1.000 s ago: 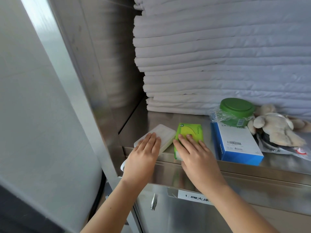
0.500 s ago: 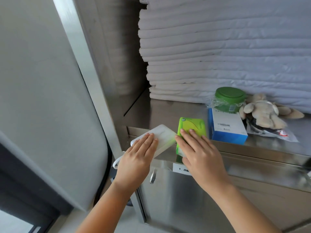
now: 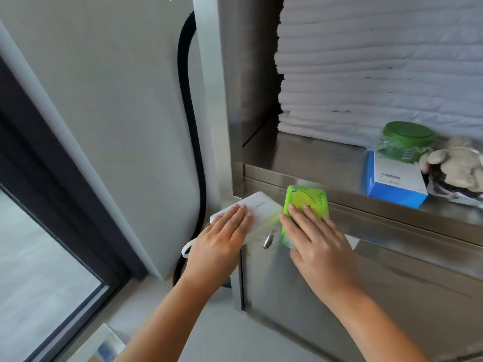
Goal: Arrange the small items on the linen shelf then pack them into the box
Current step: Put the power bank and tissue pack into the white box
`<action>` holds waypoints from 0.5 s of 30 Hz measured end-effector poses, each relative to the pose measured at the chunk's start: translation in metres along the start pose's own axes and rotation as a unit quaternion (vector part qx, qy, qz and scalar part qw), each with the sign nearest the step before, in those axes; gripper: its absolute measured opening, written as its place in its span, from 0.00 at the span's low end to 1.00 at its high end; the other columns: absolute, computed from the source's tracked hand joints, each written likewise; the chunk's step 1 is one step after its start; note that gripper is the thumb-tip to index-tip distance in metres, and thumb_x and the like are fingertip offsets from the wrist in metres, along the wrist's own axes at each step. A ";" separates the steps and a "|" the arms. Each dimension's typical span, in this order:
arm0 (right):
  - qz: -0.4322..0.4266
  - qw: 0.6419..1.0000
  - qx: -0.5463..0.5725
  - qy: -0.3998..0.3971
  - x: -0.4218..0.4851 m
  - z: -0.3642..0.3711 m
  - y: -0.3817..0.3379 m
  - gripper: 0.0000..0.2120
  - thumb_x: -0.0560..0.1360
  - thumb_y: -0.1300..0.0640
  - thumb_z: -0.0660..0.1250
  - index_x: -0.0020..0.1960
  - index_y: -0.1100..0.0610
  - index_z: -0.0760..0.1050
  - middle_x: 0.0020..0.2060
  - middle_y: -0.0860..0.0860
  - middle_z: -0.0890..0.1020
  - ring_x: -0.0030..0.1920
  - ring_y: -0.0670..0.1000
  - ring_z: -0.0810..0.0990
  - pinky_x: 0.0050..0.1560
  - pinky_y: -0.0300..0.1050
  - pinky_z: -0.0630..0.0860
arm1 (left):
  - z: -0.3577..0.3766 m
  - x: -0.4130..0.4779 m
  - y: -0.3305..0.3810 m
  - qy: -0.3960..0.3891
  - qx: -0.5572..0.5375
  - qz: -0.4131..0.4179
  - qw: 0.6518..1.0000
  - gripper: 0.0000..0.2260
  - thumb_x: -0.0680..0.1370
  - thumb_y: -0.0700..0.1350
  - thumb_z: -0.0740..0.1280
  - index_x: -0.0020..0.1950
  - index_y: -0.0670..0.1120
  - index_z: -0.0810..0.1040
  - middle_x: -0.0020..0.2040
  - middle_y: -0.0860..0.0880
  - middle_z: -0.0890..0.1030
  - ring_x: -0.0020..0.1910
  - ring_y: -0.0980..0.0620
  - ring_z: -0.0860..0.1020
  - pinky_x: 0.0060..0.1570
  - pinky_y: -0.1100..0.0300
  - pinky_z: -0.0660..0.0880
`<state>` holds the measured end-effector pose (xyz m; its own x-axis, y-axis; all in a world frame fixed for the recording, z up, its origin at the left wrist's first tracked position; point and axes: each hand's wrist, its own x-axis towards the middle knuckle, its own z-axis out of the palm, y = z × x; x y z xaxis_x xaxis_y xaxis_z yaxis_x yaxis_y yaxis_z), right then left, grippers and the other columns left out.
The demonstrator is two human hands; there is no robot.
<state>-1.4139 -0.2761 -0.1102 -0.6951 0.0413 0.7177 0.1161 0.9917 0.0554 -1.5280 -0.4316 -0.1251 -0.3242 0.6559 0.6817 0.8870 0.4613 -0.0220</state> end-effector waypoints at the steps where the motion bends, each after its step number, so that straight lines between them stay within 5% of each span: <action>1: -0.005 1.000 0.001 0.000 0.002 0.002 -0.007 0.18 0.67 0.66 0.62 0.54 0.60 0.81 0.55 0.57 0.81 0.53 0.60 0.81 0.50 0.58 0.78 | -0.003 -0.006 -0.005 0.002 0.001 -0.005 1.000 0.21 0.63 0.27 0.66 0.55 0.35 0.80 0.56 0.39 0.80 0.54 0.40 0.79 0.49 0.48 0.78; 5: -0.025 1.000 0.015 0.000 0.019 0.010 -0.044 0.21 0.62 0.70 0.73 0.54 0.60 0.81 0.55 0.57 0.81 0.53 0.60 0.81 0.50 0.59 0.78 | -0.024 -0.029 -0.035 -0.004 0.008 -0.030 1.000 0.19 0.68 0.31 0.58 0.56 0.34 0.79 0.56 0.38 0.80 0.55 0.39 0.79 0.48 0.46 0.79; 9: -0.041 0.998 0.047 0.000 0.041 0.022 -0.099 0.23 0.59 0.70 0.76 0.54 0.61 0.81 0.54 0.57 0.82 0.53 0.60 0.81 0.50 0.59 0.78 | -0.055 -0.060 -0.080 -0.022 0.013 -0.075 0.997 0.25 0.60 0.29 0.76 0.56 0.34 0.79 0.56 0.38 0.80 0.55 0.38 0.79 0.47 0.43 0.78; 13: -0.064 0.995 0.078 -0.013 0.064 0.035 -0.161 0.26 0.56 0.69 0.78 0.53 0.60 0.82 0.54 0.57 0.82 0.53 0.60 0.81 0.49 0.59 0.78 | -0.088 -0.094 -0.132 -0.017 0.047 -0.080 0.996 0.18 0.68 0.32 0.61 0.57 0.34 0.79 0.57 0.37 0.79 0.55 0.37 0.79 0.46 0.42 0.78; 15: -0.076 0.993 0.094 -0.016 0.075 0.043 -0.193 0.28 0.54 0.69 0.78 0.53 0.60 0.82 0.54 0.57 0.82 0.52 0.60 0.81 0.48 0.59 0.79 | -0.104 -0.111 -0.157 -0.018 0.060 -0.098 0.993 0.18 0.67 0.32 0.63 0.57 0.34 0.79 0.56 0.38 0.80 0.54 0.38 0.79 0.46 0.42 0.78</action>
<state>-1.5187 -0.4588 -0.0968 -0.7168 -0.1094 0.6887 -0.1244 0.9918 0.0280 -1.5969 -0.6392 -0.1215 -0.4998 0.5672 0.6546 0.7615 0.6479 0.0200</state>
